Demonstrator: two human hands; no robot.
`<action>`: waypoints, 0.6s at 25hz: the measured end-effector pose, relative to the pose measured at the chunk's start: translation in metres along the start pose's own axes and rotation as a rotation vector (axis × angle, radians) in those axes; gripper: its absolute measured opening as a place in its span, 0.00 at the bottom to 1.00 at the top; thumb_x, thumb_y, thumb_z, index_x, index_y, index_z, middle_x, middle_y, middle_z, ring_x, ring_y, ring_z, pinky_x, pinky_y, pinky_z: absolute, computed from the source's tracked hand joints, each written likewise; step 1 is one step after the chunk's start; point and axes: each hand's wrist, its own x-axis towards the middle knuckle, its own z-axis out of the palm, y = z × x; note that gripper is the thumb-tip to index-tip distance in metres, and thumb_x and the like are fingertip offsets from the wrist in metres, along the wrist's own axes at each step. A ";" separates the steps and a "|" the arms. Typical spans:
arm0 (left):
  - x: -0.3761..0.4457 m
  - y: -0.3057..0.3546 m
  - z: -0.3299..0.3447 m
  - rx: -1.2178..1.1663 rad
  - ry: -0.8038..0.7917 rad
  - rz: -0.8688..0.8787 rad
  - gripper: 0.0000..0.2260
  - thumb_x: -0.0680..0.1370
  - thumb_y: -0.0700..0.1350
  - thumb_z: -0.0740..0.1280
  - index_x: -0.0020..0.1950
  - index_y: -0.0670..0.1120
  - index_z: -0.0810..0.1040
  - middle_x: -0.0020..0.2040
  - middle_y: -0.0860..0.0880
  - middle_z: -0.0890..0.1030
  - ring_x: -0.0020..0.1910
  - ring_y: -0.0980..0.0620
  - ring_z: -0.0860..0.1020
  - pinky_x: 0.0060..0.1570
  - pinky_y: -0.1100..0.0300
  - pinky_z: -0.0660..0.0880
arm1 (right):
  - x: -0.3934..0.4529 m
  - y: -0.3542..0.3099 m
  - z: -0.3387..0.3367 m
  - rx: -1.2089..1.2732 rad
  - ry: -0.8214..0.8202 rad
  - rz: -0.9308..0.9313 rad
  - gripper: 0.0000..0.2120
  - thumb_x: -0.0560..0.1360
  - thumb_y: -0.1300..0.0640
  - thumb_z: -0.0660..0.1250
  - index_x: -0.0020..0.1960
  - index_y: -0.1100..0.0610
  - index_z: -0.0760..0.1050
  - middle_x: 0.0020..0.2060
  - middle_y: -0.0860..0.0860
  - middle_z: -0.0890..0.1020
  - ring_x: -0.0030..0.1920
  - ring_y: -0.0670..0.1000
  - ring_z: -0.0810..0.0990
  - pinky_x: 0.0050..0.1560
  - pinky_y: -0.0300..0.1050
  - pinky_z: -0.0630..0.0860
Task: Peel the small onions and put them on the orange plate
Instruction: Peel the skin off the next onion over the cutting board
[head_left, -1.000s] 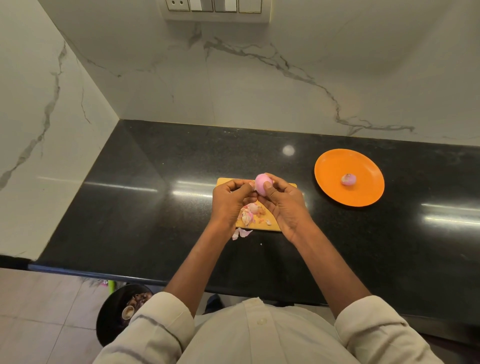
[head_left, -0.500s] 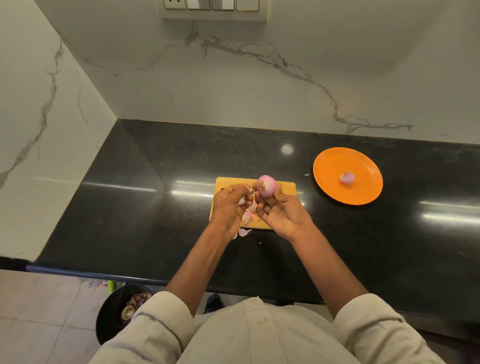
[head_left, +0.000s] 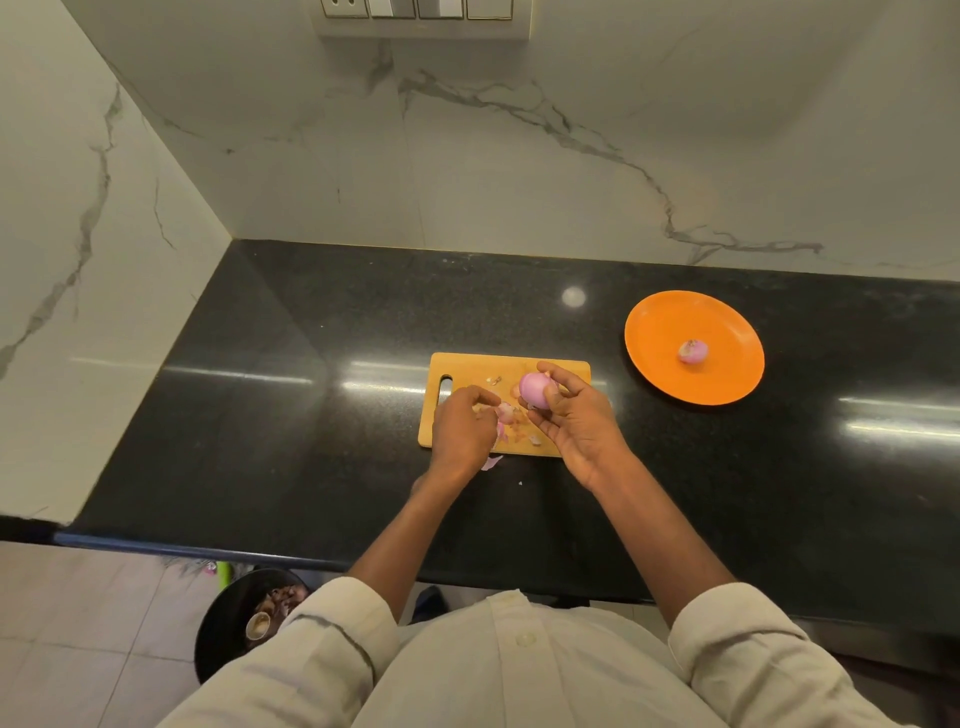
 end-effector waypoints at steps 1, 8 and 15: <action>0.000 0.004 0.000 -0.018 0.012 0.026 0.08 0.84 0.41 0.68 0.61 0.44 0.85 0.57 0.52 0.85 0.55 0.57 0.79 0.44 0.74 0.70 | 0.000 0.000 -0.001 -0.021 0.004 -0.012 0.15 0.84 0.68 0.63 0.60 0.51 0.81 0.63 0.55 0.82 0.64 0.57 0.83 0.60 0.50 0.84; 0.005 0.028 -0.012 -0.404 -0.146 0.034 0.10 0.83 0.42 0.72 0.63 0.46 0.87 0.56 0.51 0.89 0.59 0.52 0.86 0.62 0.53 0.83 | -0.004 -0.004 -0.002 -0.113 -0.057 -0.073 0.18 0.82 0.72 0.63 0.68 0.61 0.81 0.63 0.54 0.83 0.62 0.55 0.84 0.57 0.47 0.84; 0.006 0.047 -0.026 -0.319 -0.127 0.193 0.10 0.76 0.41 0.79 0.56 0.45 0.86 0.48 0.51 0.89 0.49 0.54 0.88 0.52 0.58 0.85 | -0.001 -0.007 -0.007 -0.227 -0.094 -0.280 0.17 0.83 0.67 0.65 0.70 0.57 0.79 0.61 0.56 0.86 0.62 0.53 0.85 0.63 0.52 0.83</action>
